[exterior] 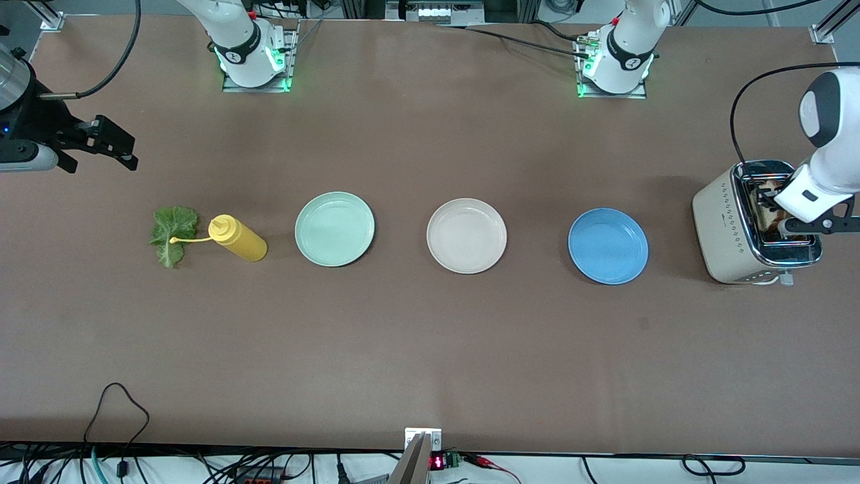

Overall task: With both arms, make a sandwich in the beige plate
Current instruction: 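Place the bread on the beige plate while the right gripper reaches mustard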

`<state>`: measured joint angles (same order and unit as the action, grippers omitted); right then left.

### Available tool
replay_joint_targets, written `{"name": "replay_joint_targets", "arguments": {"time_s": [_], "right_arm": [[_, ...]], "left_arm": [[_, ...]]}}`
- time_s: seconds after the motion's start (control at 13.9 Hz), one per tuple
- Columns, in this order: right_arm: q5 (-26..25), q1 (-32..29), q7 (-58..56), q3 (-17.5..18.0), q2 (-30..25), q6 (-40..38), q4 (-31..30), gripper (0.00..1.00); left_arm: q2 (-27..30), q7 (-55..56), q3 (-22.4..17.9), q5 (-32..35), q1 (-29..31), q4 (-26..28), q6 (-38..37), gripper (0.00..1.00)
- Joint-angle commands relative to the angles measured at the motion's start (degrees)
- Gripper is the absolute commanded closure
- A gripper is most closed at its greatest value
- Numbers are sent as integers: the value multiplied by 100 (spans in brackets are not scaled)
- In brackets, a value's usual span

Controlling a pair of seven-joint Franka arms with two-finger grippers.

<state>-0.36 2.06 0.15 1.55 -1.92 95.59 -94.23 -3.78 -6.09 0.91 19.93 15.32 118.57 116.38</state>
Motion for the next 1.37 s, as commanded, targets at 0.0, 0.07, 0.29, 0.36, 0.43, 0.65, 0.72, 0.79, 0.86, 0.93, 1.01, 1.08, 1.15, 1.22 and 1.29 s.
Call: {"name": "replay_joint_targets", "arguments": {"time_s": [0.0, 0.07, 0.29, 0.36, 0.43, 0.65, 0.72, 0.79, 0.86, 0.93, 1.01, 1.08, 1.15, 1.22, 1.29], "right_arm": [[-69, -57, 91, 64, 34, -49, 63, 0], [-69, -57, 82, 64, 34, -49, 72, 0], [-69, -48, 100, 64, 8, -75, 72, 0], [-69, -48, 100, 64, 16, -75, 72, 0], [-52, -48, 100, 64, 8, -75, 63, 0], [-25, -57, -5, 56, -10, -67, -51, 0], [1, -74, -232, 21, -10, -58, -138, 0], [62, -109, -1061, -23, 7, -58, -252, 0], [750, -301, -2105, -241, -19, 142, -601, 0], [992, -399, -2446, -296, -36, 301, -849, 0], [1125, -495, -3023, -322, -45, 477, -1016, 0], [1283, -557, -3395, -340, -45, 609, -1140, 0], [1467, -662, -3755, -366, -37, 697, -1254, 0], [1721, -776, -4272, -375, -36, 881, -1438, 0], [1976, -934, -4860, -375, -28, 1126, -1666, 0]], "left_arm": [[159, -243, 399, 29, 6, -1034, -1333, 97], [150, -287, 505, 29, -2, -1403, -1790, 97], [132, -367, 919, -285, -2, -1916, -2216, 97], [115, -367, 998, -497, -11, -1969, -2217, 97], [89, -367, 1155, -708, -11, -1978, -2217, 97], [-200, -288, 1682, -1411, -29, -1987, -2252, 98], [-341, -201, 1884, -1578, -29, -1979, -2260, 99], [-534, -121, 2043, -1815, -38, -1996, -2304, 99], [-771, -103, 2227, -2383, -46, -2100, -2322, 99], [-860, -51, 2360, -2806, -46, -2110, -2322, 99], [-1009, 132, 2439, -3367, -81, -2119, -2287, 99], [-1167, 247, 2440, -3973, -108, -2119, -2269, 99], [-1377, 240, 2440, -4641, -108, -2119, -2243, 99], [-1640, 179, 2440, -5230, -169, -2110, -2060, 99], [-1878, 100, 2457, -5628, -274, -2102, -1789, 99]]}}
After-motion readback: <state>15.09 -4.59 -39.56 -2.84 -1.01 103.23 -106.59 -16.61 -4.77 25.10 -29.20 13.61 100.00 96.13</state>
